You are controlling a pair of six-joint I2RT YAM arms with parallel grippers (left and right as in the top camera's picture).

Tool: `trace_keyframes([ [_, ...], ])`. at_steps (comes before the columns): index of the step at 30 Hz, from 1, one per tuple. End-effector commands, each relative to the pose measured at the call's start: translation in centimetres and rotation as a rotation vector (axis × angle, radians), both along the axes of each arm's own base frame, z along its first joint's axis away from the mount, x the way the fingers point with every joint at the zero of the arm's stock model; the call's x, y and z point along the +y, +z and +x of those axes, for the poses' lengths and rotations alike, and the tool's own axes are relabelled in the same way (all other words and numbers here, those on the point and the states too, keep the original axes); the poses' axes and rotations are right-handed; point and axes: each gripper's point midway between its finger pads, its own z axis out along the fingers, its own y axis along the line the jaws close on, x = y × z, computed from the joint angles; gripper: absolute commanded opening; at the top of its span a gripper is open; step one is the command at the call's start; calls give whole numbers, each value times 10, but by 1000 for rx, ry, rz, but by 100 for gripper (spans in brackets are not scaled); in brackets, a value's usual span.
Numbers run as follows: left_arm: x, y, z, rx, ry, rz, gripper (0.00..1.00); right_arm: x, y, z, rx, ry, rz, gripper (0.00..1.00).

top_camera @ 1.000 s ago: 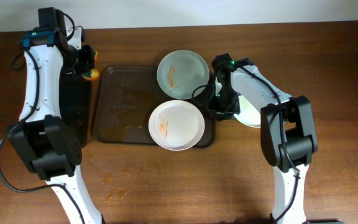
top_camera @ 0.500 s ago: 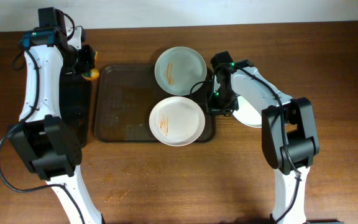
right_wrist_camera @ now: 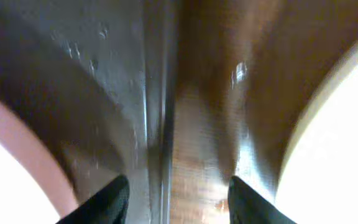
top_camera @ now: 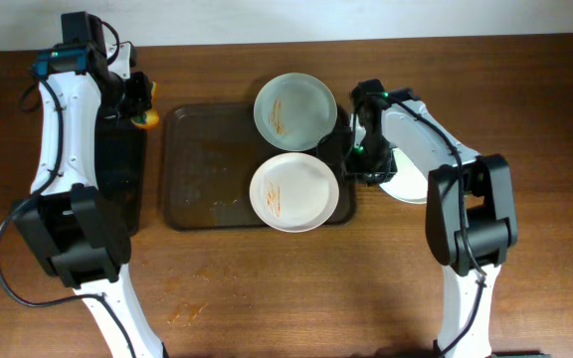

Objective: Clean dirty plates on tray and stack at the side
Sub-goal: 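Move the right gripper to the front white plate rim and grip it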

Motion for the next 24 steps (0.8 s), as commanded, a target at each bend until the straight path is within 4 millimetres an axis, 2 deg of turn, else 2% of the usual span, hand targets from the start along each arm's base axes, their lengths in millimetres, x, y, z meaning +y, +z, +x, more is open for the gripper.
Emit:
trace_keyframes([
  [1, 1, 8, 3, -22, 11, 3, 1, 18, 51, 20, -42, -2, 107, 56],
  [4, 1, 8, 4, -22, 11, 3, 1, 29, 81, 23, -48, 1, 158, 56],
  [5, 1, 8, 4, -22, 11, 3, 1, 29, 80, 18, -20, -30, 151, 56],
  [10, 1, 8, 4, -22, 11, 3, 1, 44, 54, -15, 94, -17, 121, 56],
  [14, 1, 8, 3, -22, 11, 3, 1, 54, 21, -31, 130, -44, 104, 55],
  [18, 1, 8, 3, -21, 11, 3, 1, 49, -6, -31, 106, -87, 71, 31],
  [20, 1, 8, 3, -21, 11, 3, 1, 49, -7, -30, 102, -86, 72, 11],
  [21, 1, 8, 3, -21, 11, 3, 1, 49, -6, -29, 101, -86, 73, 4],
  [24, 1, 8, 3, -21, 11, 2, 1, 56, 2, -35, 123, -76, 84, 4],
])
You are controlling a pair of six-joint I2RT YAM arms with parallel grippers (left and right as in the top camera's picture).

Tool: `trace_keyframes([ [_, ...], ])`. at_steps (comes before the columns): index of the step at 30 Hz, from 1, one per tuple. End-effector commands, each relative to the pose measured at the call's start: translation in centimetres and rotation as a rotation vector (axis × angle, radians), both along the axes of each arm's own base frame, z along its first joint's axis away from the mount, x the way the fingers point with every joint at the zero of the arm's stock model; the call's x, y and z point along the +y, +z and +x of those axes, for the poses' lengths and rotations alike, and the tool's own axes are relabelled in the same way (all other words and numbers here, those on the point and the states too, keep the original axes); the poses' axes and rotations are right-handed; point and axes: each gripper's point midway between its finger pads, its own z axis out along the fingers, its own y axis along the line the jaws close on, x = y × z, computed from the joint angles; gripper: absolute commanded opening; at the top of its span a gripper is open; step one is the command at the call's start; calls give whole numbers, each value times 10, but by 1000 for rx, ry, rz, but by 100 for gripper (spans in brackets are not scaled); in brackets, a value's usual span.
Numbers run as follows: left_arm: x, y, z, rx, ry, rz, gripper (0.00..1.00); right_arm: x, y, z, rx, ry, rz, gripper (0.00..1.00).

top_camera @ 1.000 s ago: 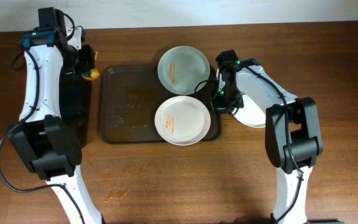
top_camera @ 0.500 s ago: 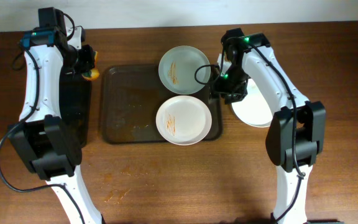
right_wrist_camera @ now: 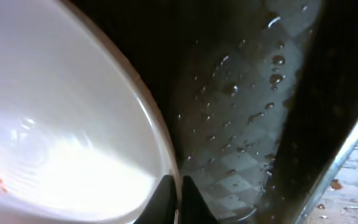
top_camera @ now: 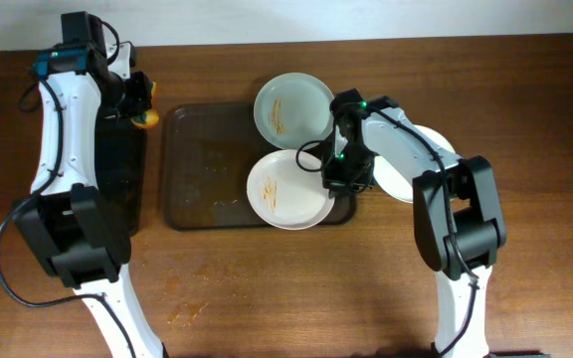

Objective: Clean dirty plates on tray and stack at the side
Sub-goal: 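Move the right gripper to the front white plate rim and grip it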

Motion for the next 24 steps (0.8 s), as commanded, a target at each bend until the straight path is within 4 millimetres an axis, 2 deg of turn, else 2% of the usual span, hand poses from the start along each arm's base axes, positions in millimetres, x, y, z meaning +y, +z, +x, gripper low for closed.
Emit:
trace_keyframes([
  [1, 1, 8, 3, -21, 11, 2, 1, 9, 12, -6, 12, 31, -16, 4],
  [4, 1, 8, 3, -21, 11, 2, 1, 53, 36, 3, -79, 87, 6, 4],
  [6, 1, 8, 3, -20, 11, 2, 1, 93, 42, 12, -176, 74, 27, 4],
  [10, 1, 7, 2, -16, 11, 2, 1, 128, 42, 37, -345, -67, -15, 4],
  [12, 1, 7, 2, -14, 11, 1, 1, 135, 38, 45, -379, -92, -10, 4],
  [16, -4, 6, 0, -4, 2, 0, 1, 140, 18, 45, -340, -104, -2, 6],
  [18, -10, 6, -1, 1, -11, -1, 1, 144, 17, 47, -345, -104, 20, 21],
  [20, -16, 5, -2, 6, -22, -1, 1, 144, 17, 48, -348, -105, 22, 32],
  [24, -22, 4, -5, 21, -34, -3, 1, 149, 4, 48, -325, -103, 35, 33],
])
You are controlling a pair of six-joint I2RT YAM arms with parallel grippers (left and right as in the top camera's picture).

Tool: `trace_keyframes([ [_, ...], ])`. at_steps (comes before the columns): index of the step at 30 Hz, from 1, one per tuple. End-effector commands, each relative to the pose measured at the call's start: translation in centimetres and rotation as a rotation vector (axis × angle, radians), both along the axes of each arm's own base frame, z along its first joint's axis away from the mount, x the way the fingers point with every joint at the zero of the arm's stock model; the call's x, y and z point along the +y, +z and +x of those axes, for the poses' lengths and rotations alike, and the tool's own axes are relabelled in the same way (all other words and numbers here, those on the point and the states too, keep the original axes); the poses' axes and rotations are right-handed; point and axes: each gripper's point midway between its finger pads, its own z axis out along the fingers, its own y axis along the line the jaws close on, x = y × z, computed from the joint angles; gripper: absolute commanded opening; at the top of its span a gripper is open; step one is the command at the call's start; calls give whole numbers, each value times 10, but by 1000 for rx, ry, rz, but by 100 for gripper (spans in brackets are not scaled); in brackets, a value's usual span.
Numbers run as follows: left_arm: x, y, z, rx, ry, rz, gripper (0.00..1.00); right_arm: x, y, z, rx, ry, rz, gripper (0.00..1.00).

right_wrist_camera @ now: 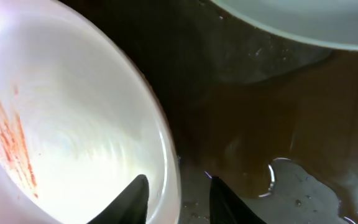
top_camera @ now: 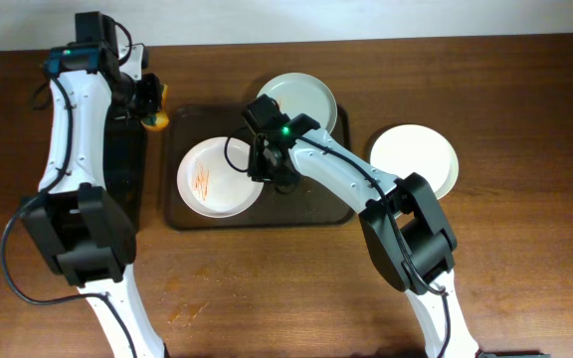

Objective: Clean dirty plates on tray and stack at the side
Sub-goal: 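Move the right gripper to the front white plate rim and grip it, then scrub the front white plate with the sponge in the left gripper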

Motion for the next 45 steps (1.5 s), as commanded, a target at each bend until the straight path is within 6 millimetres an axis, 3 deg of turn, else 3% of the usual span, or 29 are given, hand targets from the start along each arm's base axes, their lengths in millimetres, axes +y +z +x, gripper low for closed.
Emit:
trace_keyframes([
  [1, -2, 6, -1, -3, 5, 0, 1, 6, -12, 2, 24, 0, 22, 33],
  [7, -5, 4, -6, 22, 0, -2, 1, 15, -22, -2, 60, 17, 67, 25],
  [9, -6, 3, -11, 41, -1, -4, 1, 12, -22, 1, 65, 4, 75, 6],
  [14, -24, -9, -29, 119, -82, -7, 1, 11, -21, 4, 68, 2, 90, 4],
  [22, -80, -90, -75, 294, -205, -3, 1, 7, -21, 7, 70, -8, 94, 4],
  [25, -83, -117, -95, 360, -169, -9, 1, 7, -21, 7, 72, -7, 97, 4],
  [28, -68, -147, -118, 430, -100, 58, 1, 8, -21, 7, 70, -5, 98, 4],
  [30, -68, -148, -129, 467, -126, 56, 1, 8, -21, 7, 70, -5, 98, 4],
  [32, -72, -147, -134, 462, -280, 49, 1, 8, -21, 7, 69, -3, 97, 4],
  [35, -48, -153, -112, 386, -241, 201, 1, 8, -21, 7, 69, -3, 97, 4],
  [36, -35, -157, -96, 327, -163, 274, 1, 8, -21, 7, 69, -3, 97, 4],
  [41, -6, -162, -53, 115, 30, 455, 1, 7, -21, 6, 71, -3, 96, 4],
  [44, -11, -160, -53, 107, 20, 497, 1, 8, -21, 7, 68, -3, 97, 4],
  [45, -29, -165, -61, 144, -80, 445, 1, 8, -21, 7, 68, -3, 97, 4],
])
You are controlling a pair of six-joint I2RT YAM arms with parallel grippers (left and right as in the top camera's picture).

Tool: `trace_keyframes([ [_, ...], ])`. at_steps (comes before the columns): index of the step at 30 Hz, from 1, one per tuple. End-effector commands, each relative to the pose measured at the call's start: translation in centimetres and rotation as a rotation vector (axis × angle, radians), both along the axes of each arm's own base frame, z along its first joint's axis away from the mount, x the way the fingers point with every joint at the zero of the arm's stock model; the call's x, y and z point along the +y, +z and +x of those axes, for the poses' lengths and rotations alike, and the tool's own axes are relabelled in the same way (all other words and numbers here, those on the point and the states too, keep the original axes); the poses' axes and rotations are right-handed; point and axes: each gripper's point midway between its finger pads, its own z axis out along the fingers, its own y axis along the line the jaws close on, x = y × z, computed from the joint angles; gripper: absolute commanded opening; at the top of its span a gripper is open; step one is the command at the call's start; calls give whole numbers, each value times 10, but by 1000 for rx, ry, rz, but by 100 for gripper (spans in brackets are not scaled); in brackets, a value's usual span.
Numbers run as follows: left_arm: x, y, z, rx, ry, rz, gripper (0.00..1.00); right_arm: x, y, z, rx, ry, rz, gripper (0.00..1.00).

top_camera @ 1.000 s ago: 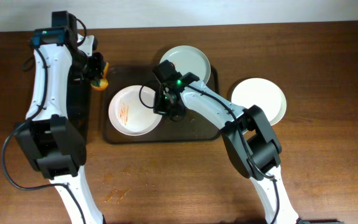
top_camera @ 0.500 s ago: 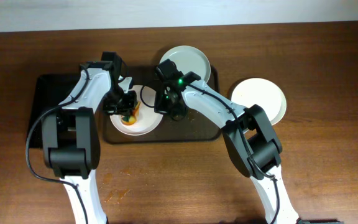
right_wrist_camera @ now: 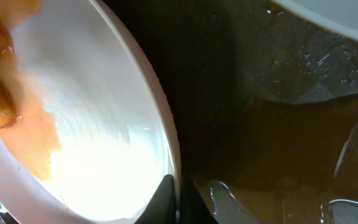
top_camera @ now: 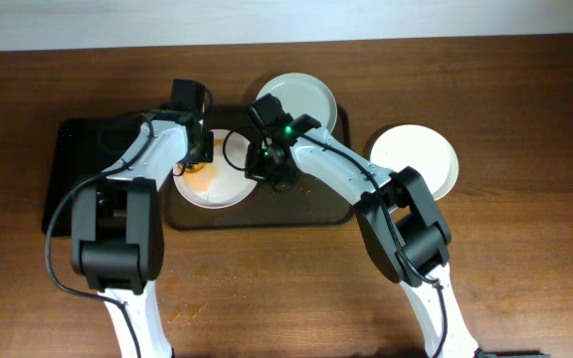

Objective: Clean dirty plates on tray and stack at the side
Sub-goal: 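Scrub the front white plate with the sponge in the left gripper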

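Observation:
A white dirty plate lies in the left half of the dark tray. My right gripper is shut on its right rim, the fingertips pinched together on the edge. An orange smear spreads over the plate. My left gripper holds an orange sponge pressed on the plate's left side; the sponge shows at the edge of the right wrist view. A second dirty plate sits at the tray's far right corner. One clean white plate rests on the table to the right.
A black mat lies left of the tray. Water drops and puddles cover the tray floor. An orange stain marks the wooden table near the front left.
My left gripper has moved with the sponge from the tray's far left corner onto the plate. My right gripper, then open at the plate's rim, is now shut on it.
My right gripper stood open at the tray's right edge, the plate at the tray's near right. Then it was shut on the plate's rim. Later the plate lay in the tray's left half with the gripper open. Now the rim is gripped and the sponge is on the plate.

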Motion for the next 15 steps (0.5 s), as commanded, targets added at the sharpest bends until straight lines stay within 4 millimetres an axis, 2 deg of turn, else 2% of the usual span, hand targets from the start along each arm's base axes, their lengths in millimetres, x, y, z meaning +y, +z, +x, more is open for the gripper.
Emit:
trace_keyframes([
  [1, -16, -42, -41, 206, -171, -32, 1, -6, -5, 3, 2, -3, -24, 4],
  [3, -62, -43, -66, 303, -368, -238, 1, -6, -5, 3, 2, -2, -24, 4],
  [5, -90, -32, -82, 349, -497, -392, 1, -6, -5, 3, 1, 2, -24, 4],
  [7, -108, -16, -90, 365, -606, -499, 1, -6, -5, 3, 1, 2, -24, 4],
  [11, -99, -20, -86, 366, -564, -446, 1, -6, -5, 3, 1, 2, -24, 4],
  [13, -66, -28, -64, 319, -365, -259, 1, -6, -5, 3, 1, 2, -24, 4],
  [14, -44, -28, -41, 236, -237, -134, 1, -6, -5, 3, 1, 2, -24, 4],
  [15, -36, -26, -29, 185, -190, -88, 1, -6, -5, 3, 1, 2, -24, 4],
])
